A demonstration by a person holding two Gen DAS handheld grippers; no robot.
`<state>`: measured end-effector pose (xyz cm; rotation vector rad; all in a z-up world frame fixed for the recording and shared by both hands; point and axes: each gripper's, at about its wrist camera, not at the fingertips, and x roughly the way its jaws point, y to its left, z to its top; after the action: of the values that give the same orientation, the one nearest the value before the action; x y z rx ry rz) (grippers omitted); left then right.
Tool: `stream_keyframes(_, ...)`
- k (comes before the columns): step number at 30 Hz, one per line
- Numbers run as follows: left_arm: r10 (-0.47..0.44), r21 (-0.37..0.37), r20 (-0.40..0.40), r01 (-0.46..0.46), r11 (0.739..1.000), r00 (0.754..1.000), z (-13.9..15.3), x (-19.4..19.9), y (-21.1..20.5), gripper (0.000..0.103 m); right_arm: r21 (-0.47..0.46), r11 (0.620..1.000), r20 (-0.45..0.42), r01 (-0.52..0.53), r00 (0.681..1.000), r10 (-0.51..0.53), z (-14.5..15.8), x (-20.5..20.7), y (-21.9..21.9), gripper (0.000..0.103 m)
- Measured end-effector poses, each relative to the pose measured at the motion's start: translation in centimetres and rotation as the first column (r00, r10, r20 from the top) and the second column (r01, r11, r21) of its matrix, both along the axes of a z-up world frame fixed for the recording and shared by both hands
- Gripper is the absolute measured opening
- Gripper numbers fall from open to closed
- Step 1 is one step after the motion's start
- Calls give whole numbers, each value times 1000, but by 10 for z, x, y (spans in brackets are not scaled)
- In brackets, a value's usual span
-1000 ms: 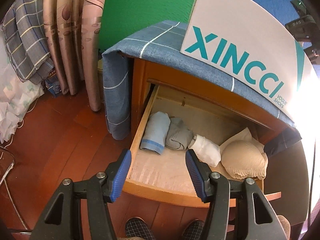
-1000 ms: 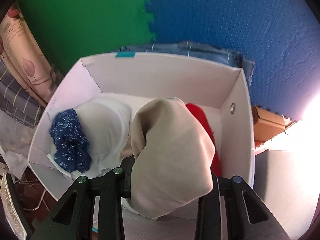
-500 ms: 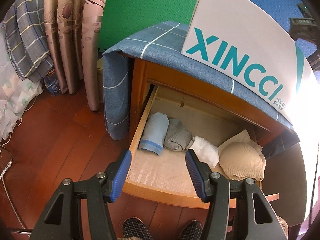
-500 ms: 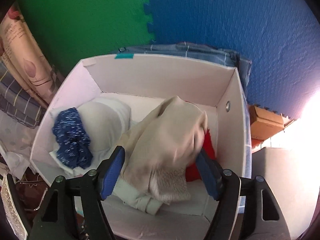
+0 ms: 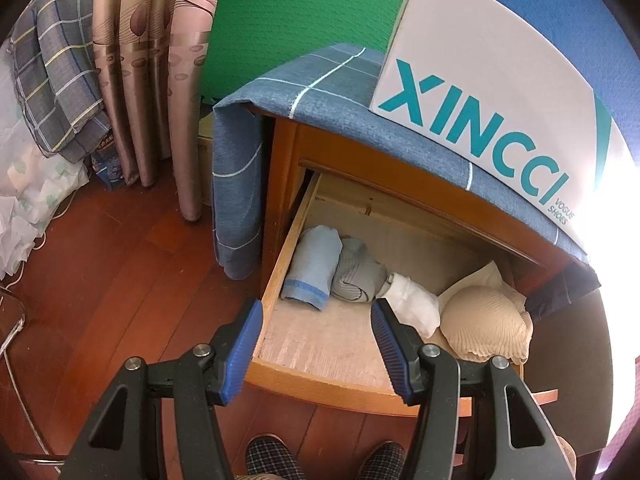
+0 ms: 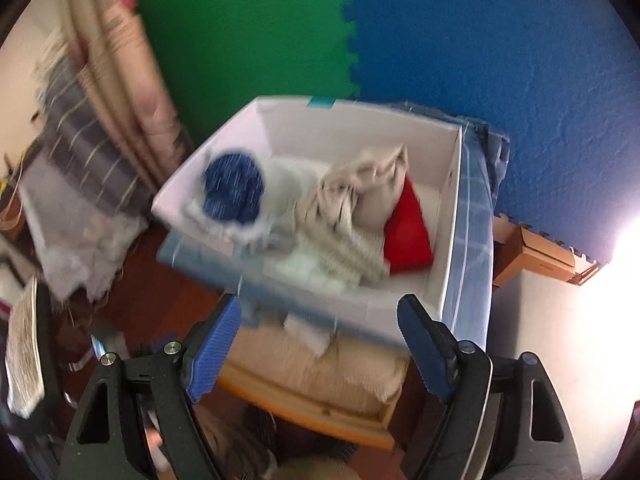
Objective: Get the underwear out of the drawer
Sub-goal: 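Move the right gripper back down into the open drawer, then grasp the cream textured knit garment with the right gripper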
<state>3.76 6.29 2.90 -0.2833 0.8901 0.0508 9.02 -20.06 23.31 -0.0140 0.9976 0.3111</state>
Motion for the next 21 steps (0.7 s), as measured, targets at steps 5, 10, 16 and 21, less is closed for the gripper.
stream_keyframes(5,3,-5,2,-3,1000,1000,0,-1,1,58,-74,990,-75,-119,991,114,-45,-28,8,79)
stream_keyframes(10,5,-13,-1,-5,1000,1000,1,-1,2,58,-164,964,-160,-208,970,182,-111,-34,21,79)
stream_keyframes(16,15,-37,-6,-16,999,1000,-1,1,6,58,-253,920,-195,-299,947,255,-170,-21,39,79)
stream_keyframes(21,19,-51,-11,-20,999,1000,-3,2,8,58,-321,868,-223,-379,921,320,-203,-5,50,79)
